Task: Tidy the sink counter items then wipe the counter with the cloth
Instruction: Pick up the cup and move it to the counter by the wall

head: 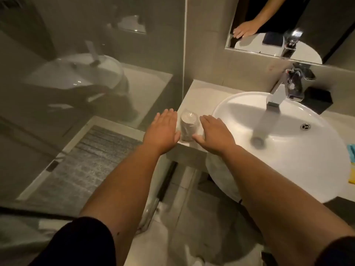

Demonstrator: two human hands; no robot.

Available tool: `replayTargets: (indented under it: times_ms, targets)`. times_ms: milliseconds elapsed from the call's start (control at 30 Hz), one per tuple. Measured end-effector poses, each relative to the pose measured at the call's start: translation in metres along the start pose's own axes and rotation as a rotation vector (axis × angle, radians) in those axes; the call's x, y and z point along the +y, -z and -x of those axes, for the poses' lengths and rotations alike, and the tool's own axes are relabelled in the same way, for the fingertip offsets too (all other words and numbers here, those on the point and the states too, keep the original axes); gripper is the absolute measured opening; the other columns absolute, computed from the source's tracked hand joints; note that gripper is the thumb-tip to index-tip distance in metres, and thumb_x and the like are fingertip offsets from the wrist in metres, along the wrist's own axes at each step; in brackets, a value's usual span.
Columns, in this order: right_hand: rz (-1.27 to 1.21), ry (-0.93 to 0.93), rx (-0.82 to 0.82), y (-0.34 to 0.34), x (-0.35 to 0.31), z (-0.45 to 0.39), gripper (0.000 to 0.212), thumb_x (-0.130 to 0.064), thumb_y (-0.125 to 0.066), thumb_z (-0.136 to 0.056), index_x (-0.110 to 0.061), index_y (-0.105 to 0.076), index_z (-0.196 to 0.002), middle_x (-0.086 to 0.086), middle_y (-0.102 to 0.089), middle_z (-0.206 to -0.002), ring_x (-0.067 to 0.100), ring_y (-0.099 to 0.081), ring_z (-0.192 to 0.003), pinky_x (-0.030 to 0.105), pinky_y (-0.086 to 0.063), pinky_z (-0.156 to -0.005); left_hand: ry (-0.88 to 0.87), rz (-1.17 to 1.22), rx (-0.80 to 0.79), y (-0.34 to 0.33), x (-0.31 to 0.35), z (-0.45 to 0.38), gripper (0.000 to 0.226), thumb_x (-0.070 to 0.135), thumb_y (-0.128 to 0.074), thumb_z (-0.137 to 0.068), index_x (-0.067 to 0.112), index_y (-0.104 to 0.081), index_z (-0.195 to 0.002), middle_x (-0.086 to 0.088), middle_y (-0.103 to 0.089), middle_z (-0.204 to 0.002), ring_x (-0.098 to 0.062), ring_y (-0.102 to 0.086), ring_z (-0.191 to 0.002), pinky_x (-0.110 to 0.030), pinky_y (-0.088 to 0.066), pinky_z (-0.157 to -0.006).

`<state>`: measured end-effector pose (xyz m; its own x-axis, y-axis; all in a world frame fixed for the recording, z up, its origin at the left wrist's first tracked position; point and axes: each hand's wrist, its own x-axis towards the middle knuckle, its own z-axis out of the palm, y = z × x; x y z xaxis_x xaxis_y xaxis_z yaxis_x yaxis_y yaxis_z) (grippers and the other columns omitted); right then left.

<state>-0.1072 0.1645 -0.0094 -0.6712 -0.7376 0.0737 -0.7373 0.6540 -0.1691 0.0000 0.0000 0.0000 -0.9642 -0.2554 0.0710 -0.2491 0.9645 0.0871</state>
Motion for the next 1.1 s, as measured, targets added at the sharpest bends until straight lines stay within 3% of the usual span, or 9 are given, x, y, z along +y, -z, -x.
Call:
replayTargets:
  times_ms: [200, 333, 433, 767, 867, 967, 1100]
  targets:
    - [-0.05, 0.048, -0.042, -0.024, 0.017, -0.03, 0.063, -0.06, -0.039, -0.089, -0.02, -0.04, -0.137, 0.002, -0.052, -0.14, 0.024, -0.046, -0.129, 0.056, -0.016, -0.116, 0.047, 0.252, -0.052, -0.019, 0.006, -0.034, 0.062, 0.03, -0.047, -0.097, 0.007, -0.019, -0.148, -0.012, -0.028, -0.154, -0.026, -0.024, -0.141, -0.039, -0.015, -0.117]
    - [-0.121, 0.019, -0.053, -0.035, 0.018, -0.047, 0.05, -0.059, -0.036, -0.091, -0.027, -0.049, -0.127, -0.001, -0.062, -0.126, 0.022, -0.054, -0.119, 0.058, -0.014, -0.115, 0.072, 0.354, -0.081, -0.029, 0.007, -0.05, 0.054, 0.029, -0.045, -0.098, 0.014, -0.025, -0.146, -0.012, -0.043, -0.143, -0.032, -0.046, -0.122, -0.039, -0.039, -0.094]
    - [-0.196, -0.033, -0.033, -0.036, 0.017, -0.057, 0.047, -0.057, -0.035, -0.094, -0.027, -0.055, -0.124, -0.001, -0.064, -0.124, 0.023, -0.056, -0.117, 0.057, -0.013, -0.115, 0.098, 0.419, -0.069, -0.032, 0.006, -0.054, 0.053, 0.031, -0.045, -0.098, 0.017, -0.028, -0.147, -0.014, -0.047, -0.139, -0.033, -0.051, -0.118, -0.038, -0.042, -0.089]
    - [-0.401, -0.13, 0.172, 0.063, 0.015, -0.044, 0.046, -0.05, -0.046, -0.095, -0.02, -0.057, -0.128, 0.004, -0.063, -0.129, 0.025, -0.055, -0.119, 0.044, -0.031, -0.11, 0.019, 0.488, 0.051, 0.047, 0.035, -0.078, 0.053, 0.03, -0.048, -0.098, 0.019, -0.03, -0.147, -0.009, -0.043, -0.145, -0.03, -0.047, -0.124, -0.044, -0.041, -0.1]
    - [-0.399, -0.2, 0.244, 0.094, 0.034, -0.02, 0.043, -0.047, -0.049, -0.094, -0.018, -0.059, -0.125, 0.005, -0.065, -0.125, 0.025, -0.055, -0.115, 0.039, -0.038, -0.1, -0.067, 0.48, 0.067, 0.068, 0.066, -0.086, 0.052, 0.032, -0.046, -0.099, 0.018, -0.03, -0.146, -0.006, -0.04, -0.148, -0.028, -0.043, -0.128, -0.04, -0.039, -0.101]
    - [-0.384, -0.341, 0.28, 0.113, 0.065, 0.01, 0.047, -0.053, -0.048, -0.091, -0.025, -0.056, -0.127, 0.002, -0.063, -0.125, 0.025, -0.056, -0.113, 0.039, -0.044, -0.094, -0.213, 0.502, 0.079, 0.079, 0.112, -0.093, 0.049, 0.03, -0.045, -0.098, 0.018, -0.032, -0.144, -0.006, -0.048, -0.14, -0.026, -0.048, -0.123, -0.034, -0.039, -0.09]
    - [-0.357, -0.479, 0.349, 0.142, 0.11, 0.06, 0.047, -0.054, -0.049, -0.09, -0.027, -0.056, -0.129, 0.001, -0.065, -0.12, 0.023, -0.059, -0.108, 0.037, -0.047, -0.087, -0.366, 0.502, 0.089, 0.088, 0.185, -0.101, 0.05, 0.03, -0.046, -0.098, 0.018, -0.032, -0.144, -0.008, -0.049, -0.139, -0.028, -0.05, -0.119, -0.036, -0.041, -0.088]
